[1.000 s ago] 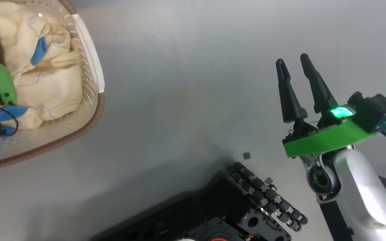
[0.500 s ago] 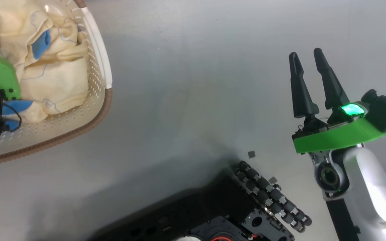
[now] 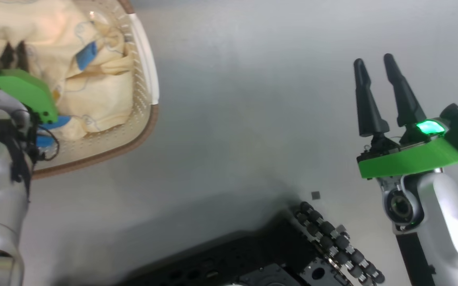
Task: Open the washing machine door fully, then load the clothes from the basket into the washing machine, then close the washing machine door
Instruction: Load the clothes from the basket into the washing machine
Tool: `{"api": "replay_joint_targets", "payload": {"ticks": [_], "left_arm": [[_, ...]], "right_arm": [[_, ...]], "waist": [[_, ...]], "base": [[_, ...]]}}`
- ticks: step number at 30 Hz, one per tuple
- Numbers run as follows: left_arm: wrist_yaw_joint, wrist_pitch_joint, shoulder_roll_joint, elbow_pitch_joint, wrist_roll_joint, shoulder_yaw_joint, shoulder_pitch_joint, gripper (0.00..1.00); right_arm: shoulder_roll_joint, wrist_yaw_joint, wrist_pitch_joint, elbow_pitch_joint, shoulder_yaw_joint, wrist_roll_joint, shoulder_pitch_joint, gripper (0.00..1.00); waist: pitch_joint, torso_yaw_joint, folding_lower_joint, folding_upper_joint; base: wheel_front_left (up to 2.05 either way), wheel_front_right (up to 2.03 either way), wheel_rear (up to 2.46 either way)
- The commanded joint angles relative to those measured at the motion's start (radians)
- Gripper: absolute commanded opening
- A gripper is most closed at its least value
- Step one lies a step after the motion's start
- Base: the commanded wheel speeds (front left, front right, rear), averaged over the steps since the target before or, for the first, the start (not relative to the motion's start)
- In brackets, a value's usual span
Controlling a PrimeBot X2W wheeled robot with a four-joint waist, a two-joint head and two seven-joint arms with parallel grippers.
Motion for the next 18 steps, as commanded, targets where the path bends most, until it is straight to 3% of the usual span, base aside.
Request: {"api": "replay_joint_targets", "payload": {"ticks": [1,12,18], "left_arm": [[-0.001,-0.014,0.016,-0.025,-0.005,0.013,0.051,0.0],[0.026,-0.02,-0.089,-0.442,-0.005,0.072,0.364,0.0],[0.026,-0.02,-0.138,-0.596,0.021,0.114,0.568,0.0]], "right_arm": [[-0.023,-0.003,-0.01,-0.023,0.0,-0.008,0.037,1.0],[-0.064,-0.003,-0.01,-0.009,-0.044,-0.032,0.092,1.0],[-0.085,-0.003,-0.01,0.007,-0.039,-0.041,0.158,1.0]], "waist": [[-0.036,0.042,0.0,0.0],[-0.257,0.197,0.0,0.0],[-0.416,0.251,0.0,0.0]], "base": [[0.0,0.0,0.0],[0.0,0.0,0.0],[0.0,0.0,0.0]]}}
